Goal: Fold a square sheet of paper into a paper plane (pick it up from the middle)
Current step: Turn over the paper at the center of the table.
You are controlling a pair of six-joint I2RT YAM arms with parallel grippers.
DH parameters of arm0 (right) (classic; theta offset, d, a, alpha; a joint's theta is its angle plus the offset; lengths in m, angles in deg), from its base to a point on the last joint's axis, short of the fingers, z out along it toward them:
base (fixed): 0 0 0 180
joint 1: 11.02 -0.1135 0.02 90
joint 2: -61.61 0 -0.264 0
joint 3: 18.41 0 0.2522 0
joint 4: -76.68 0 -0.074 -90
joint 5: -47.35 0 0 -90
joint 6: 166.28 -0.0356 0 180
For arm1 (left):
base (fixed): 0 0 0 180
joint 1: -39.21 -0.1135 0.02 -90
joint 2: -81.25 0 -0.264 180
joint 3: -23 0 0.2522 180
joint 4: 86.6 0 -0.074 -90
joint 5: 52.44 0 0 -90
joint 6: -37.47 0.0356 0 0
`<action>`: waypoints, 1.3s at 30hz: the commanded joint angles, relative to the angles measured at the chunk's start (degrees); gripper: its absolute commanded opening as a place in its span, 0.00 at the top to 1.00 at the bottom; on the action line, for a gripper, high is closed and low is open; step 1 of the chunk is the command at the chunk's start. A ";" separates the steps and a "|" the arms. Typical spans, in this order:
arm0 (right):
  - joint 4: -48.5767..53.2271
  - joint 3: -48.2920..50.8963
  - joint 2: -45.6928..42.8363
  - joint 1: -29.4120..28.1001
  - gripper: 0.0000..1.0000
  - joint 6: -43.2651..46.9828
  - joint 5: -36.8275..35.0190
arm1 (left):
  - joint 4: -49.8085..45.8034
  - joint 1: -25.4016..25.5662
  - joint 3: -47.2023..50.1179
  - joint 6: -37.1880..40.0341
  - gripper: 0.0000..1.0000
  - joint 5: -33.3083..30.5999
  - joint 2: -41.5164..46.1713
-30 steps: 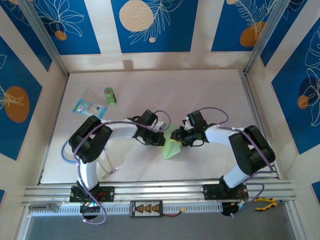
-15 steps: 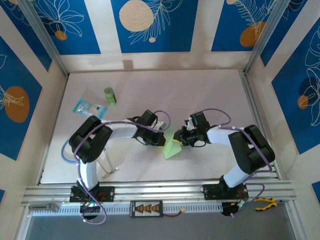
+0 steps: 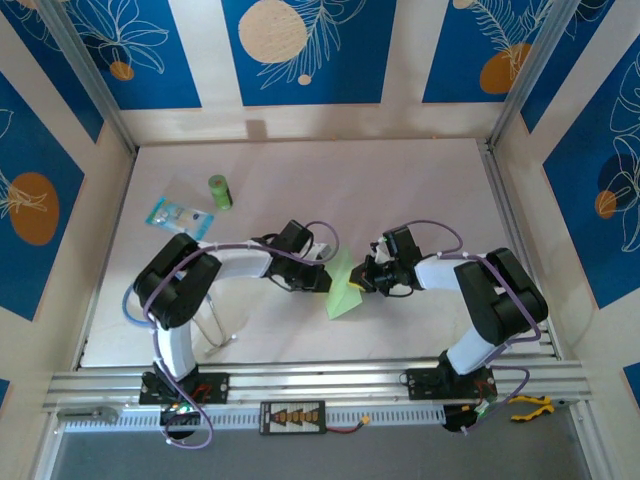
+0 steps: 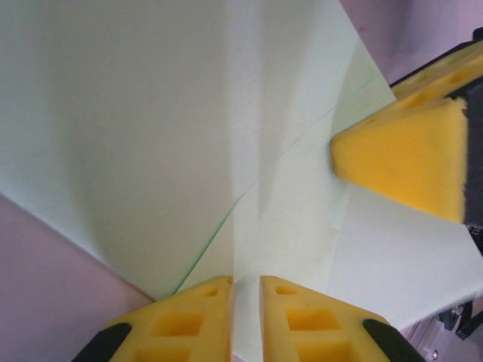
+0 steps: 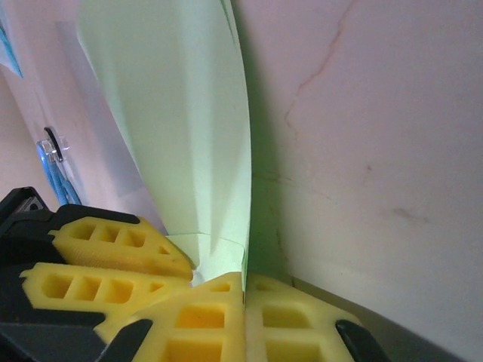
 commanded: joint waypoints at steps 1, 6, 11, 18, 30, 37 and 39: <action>0.90 0.22 -2.12 0.24 0.95 2.08 0.98 | 4.47 -1.71 2.11 -2.80 0.82 1.91 3.89; 4.14 0.19 -5.62 0.17 0.95 3.71 -1.62 | 5.19 -2.41 3.92 -2.48 0.80 -1.25 10.01; 10.91 -1.63 -8.57 -0.54 0.95 5.55 -6.99 | -0.39 -2.50 4.18 0.78 0.82 -8.59 15.96; 21.57 -5.34 -12.68 -4.12 0.95 10.24 -16.60 | -4.38 -2.50 7.30 7.78 0.82 -22.19 24.25; 36.91 -6.69 -25.21 -9.34 0.95 17.17 -30.62 | -0.29 -2.53 18.65 8.07 0.69 -29.40 39.36; 41.88 -6.64 -33.90 -9.68 0.95 16.05 -32.53 | 2.68 -2.59 22.69 8.31 0.46 -31.79 45.08; 42.48 -7.08 -34.86 -9.92 0.95 16.06 -32.84 | 3.47 -2.60 23.34 8.14 0.45 -32.42 46.31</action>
